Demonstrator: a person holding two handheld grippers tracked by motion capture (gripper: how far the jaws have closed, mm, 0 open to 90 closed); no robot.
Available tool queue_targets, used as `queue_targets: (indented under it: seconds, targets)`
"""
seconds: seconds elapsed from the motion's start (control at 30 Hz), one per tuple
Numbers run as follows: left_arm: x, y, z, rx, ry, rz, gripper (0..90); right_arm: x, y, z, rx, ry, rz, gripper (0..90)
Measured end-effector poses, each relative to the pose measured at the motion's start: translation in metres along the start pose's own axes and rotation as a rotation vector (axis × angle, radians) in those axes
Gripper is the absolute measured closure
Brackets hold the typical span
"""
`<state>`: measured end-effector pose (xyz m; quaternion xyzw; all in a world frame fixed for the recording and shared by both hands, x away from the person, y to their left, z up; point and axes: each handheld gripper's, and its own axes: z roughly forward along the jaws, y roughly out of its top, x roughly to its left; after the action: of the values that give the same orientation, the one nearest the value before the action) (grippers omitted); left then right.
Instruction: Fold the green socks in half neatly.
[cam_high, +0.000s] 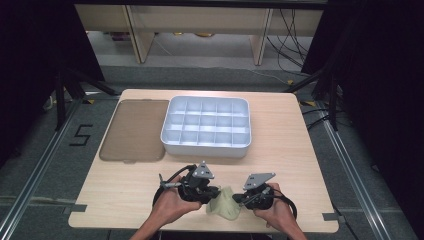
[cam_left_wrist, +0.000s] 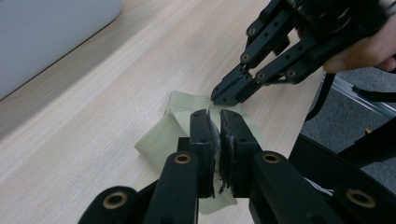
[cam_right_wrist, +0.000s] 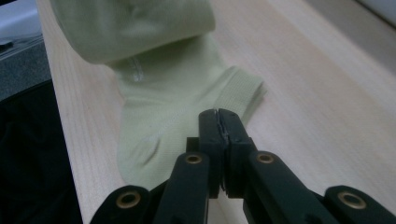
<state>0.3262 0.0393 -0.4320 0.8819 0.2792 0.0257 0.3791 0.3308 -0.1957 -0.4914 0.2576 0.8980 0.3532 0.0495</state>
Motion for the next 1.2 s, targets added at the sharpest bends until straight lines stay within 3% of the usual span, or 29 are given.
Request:
queue_targets:
  seconds: [0.13,0.17,0.3,0.43,0.63,0.67,0.87,0.97,1.0,1.07,1.2]
  targets:
    - [0.0,0.001,0.002,-0.007,0.002,-0.011,83.5,-0.004,-0.002,-0.007,-0.009,-0.018,0.009,89.4]
    - [0.0,0.001,0.002,-0.008,0.004,-0.018,83.6,-0.006,-0.006,-0.006,0.02,-0.016,0.017,89.7]
    - [-0.001,0.002,0.005,-0.013,0.003,-0.005,83.8,-0.006,-0.008,-0.002,0.038,-0.013,0.012,89.8]
    - [-0.003,0.005,0.012,-0.027,-0.002,-0.02,84.0,-0.007,-0.008,-0.001,0.034,-0.014,0.013,89.9]
    - [-0.013,0.012,0.029,-0.016,-0.025,0.001,84.2,-0.007,-0.01,0.0,0.016,-0.009,0.033,89.9]
    - [-0.015,0.013,0.031,-0.016,-0.026,-0.001,84.2,-0.01,-0.009,-0.001,0.022,0.001,0.009,90.0]
    - [-0.017,0.015,0.044,0.009,-0.035,0.023,84.1,-0.014,-0.011,-0.002,0.013,0.021,0.049,89.8]
    - [-0.015,0.012,0.049,0.016,-0.03,0.012,84.1,-0.019,-0.013,-0.007,-0.007,0.018,0.076,89.4]
    - [-0.015,0.012,0.051,0.002,-0.024,-0.009,84.1,-0.021,-0.014,-0.01,-0.015,0.015,0.084,89.4]
    - [-0.013,0.012,0.051,0.021,-0.031,0.015,84.1,-0.022,-0.014,-0.012,-0.023,0.013,0.096,89.3]
    - [-0.014,0.011,0.058,0.001,-0.029,-0.017,83.9,-0.03,-0.018,-0.023,-0.063,0.005,0.129,89.4]
